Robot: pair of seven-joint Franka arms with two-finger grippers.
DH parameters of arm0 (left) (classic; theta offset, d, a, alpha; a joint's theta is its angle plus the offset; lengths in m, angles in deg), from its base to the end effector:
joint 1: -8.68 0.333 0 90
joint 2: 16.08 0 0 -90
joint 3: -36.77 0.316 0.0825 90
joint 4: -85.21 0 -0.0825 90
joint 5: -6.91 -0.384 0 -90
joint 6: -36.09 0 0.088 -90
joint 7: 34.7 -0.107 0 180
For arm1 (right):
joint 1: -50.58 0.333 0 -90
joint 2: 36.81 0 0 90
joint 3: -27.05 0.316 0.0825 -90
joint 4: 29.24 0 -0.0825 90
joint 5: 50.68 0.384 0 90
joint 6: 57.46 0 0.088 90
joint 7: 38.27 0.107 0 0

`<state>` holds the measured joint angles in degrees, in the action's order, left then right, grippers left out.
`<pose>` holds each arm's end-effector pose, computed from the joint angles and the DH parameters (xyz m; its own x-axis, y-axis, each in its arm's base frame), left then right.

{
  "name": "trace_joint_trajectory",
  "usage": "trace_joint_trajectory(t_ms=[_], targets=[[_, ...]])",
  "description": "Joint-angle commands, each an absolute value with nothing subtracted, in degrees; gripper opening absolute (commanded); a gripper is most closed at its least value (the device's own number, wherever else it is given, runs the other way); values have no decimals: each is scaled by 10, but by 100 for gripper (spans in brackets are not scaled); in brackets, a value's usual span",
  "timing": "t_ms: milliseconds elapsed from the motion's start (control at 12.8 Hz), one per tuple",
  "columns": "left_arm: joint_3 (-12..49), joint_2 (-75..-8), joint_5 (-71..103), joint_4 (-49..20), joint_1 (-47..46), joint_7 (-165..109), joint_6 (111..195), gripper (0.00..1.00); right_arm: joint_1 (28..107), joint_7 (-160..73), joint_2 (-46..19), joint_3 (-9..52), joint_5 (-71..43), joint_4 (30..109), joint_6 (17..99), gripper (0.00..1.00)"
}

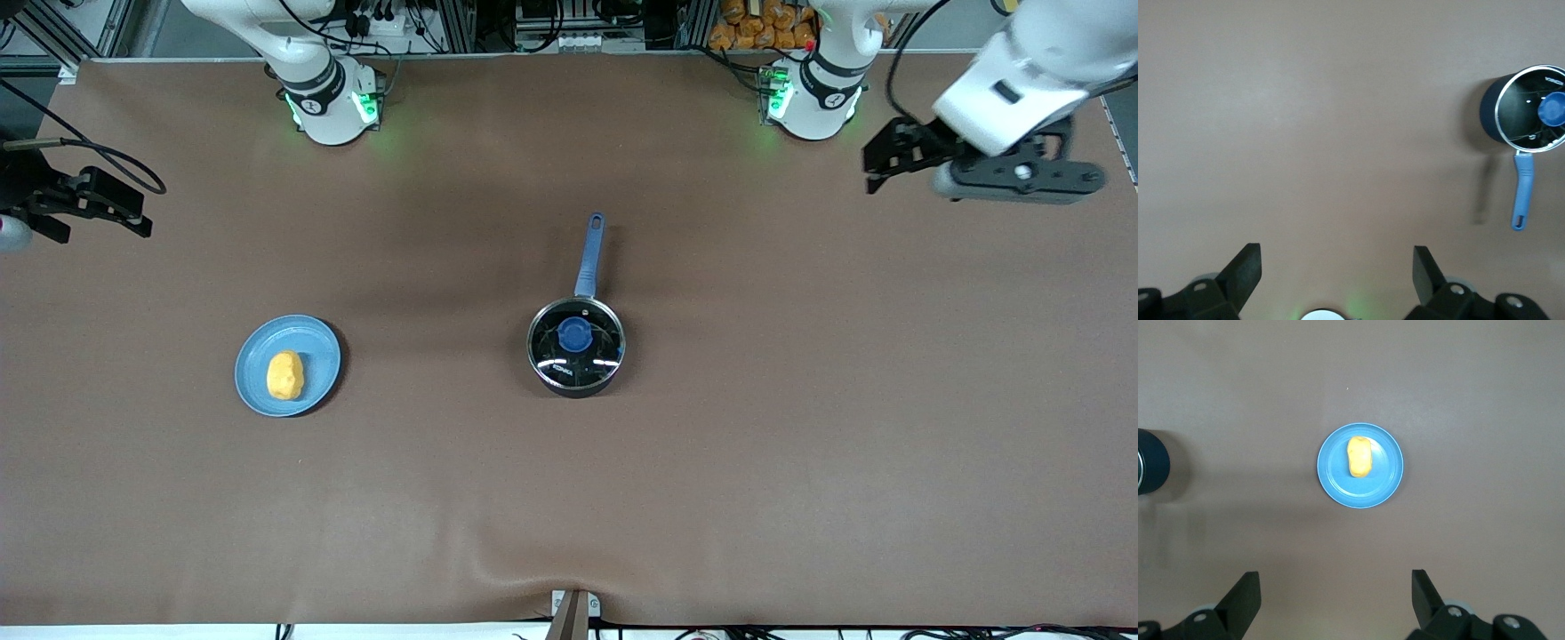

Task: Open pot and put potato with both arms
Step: 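Reach the left gripper toward the pot lid while the right gripper reaches the potato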

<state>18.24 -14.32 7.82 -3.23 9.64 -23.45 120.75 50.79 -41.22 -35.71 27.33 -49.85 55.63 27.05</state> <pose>0.5096 -0.1664 0.6451 0.9931 -0.1108 -0.0373 -0.1110 -0.9938 -0.0012 0.5510 0.0063 0.6474 0.9978 0.0614 -0.0247 0.0610 -0.9980 -0.0158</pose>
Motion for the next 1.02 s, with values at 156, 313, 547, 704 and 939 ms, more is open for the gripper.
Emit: trace_joint_trajectory(t_ms=[156, 313, 547, 704, 939], targets=[[137, -230, 85, 42, 67, -162, 1211, 100, 504, -420, -375, 272, -506, 595, 298, 100], [141, -275, 86, 84, 32, -110, 1217, 100, 504, -420, -376, 272, -505, 629, 333, 100], [143, -315, 83, 109, -7, -103, 1245, 100, 508, -421, -374, 272, -505, 690, 394, 100], [139, -344, 83, 108, -21, -78, 1291, 100, 508, -422, -371, 272, -505, 752, 464, 100], [144, -387, 81, 108, -75, -6, 1359, 100, 508, -427, -345, 273, -505, 846, 594, 100]])
